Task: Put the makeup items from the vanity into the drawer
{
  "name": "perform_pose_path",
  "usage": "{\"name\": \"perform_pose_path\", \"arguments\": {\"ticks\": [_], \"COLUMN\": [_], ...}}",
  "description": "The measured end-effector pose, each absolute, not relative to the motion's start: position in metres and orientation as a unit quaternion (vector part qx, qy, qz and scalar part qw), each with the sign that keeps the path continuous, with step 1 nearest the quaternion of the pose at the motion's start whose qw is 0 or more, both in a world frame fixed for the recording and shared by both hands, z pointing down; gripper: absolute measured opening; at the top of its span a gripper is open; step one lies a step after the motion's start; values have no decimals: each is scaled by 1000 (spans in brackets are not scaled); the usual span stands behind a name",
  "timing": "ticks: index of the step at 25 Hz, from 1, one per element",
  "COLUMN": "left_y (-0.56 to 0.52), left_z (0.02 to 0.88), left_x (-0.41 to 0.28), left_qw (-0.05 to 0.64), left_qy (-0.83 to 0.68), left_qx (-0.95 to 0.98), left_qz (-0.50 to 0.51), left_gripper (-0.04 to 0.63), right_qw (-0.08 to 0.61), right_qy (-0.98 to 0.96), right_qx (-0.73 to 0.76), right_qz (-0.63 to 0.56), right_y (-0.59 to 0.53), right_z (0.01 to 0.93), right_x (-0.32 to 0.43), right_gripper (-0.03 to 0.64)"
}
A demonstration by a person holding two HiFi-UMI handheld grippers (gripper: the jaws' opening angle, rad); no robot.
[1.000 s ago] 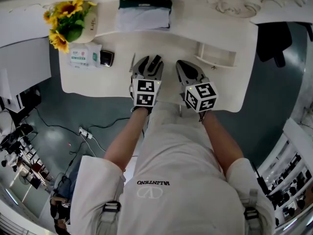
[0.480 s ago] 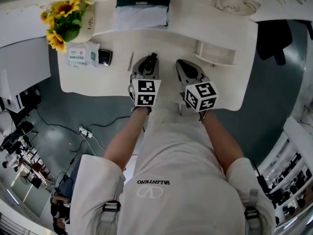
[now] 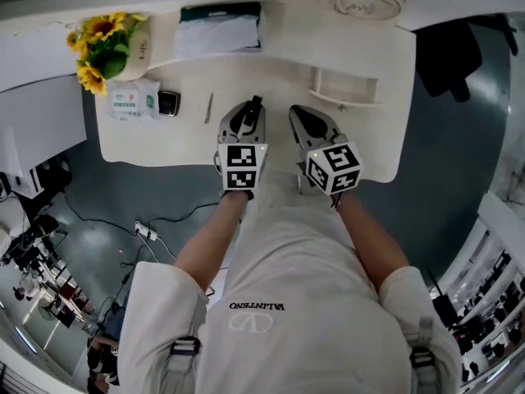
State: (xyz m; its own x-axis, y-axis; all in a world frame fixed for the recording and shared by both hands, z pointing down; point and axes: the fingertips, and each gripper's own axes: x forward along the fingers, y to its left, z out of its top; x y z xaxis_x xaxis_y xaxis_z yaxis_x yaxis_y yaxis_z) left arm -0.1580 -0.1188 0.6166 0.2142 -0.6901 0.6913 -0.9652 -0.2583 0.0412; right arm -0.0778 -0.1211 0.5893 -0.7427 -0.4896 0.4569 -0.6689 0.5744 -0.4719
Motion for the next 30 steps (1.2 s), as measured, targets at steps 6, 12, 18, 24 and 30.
{"name": "perform_pose_path", "arguments": {"ticks": [6, 12, 18, 24, 30], "left_y": [-127, -129, -140, -152, -160], "left_z": [589, 575, 559, 553, 554], "left_x": [-118, -85, -50, -22, 1], "left_qw": [238, 234, 225, 230, 236], "left_qy": [-547, -535, -525, -524, -516], "left_qx": [759, 770, 783, 785, 788], "left_qz": [260, 255, 246, 237, 237], "left_gripper": [98, 98, 98, 98, 98], "right_qw": [130, 132, 127, 123, 117], "right_qy": [-874, -856, -838, -834, -830], "right_qx": [354, 404, 440, 448, 455], "right_qz": [307, 295, 298, 297, 302], "right_y": [-123, -132, -144, -153, -159], "right_z": [565, 549, 546, 542, 543], "right_x": [-53, -12, 32, 55, 70], "right_gripper": [12, 12, 12, 12, 12]}}
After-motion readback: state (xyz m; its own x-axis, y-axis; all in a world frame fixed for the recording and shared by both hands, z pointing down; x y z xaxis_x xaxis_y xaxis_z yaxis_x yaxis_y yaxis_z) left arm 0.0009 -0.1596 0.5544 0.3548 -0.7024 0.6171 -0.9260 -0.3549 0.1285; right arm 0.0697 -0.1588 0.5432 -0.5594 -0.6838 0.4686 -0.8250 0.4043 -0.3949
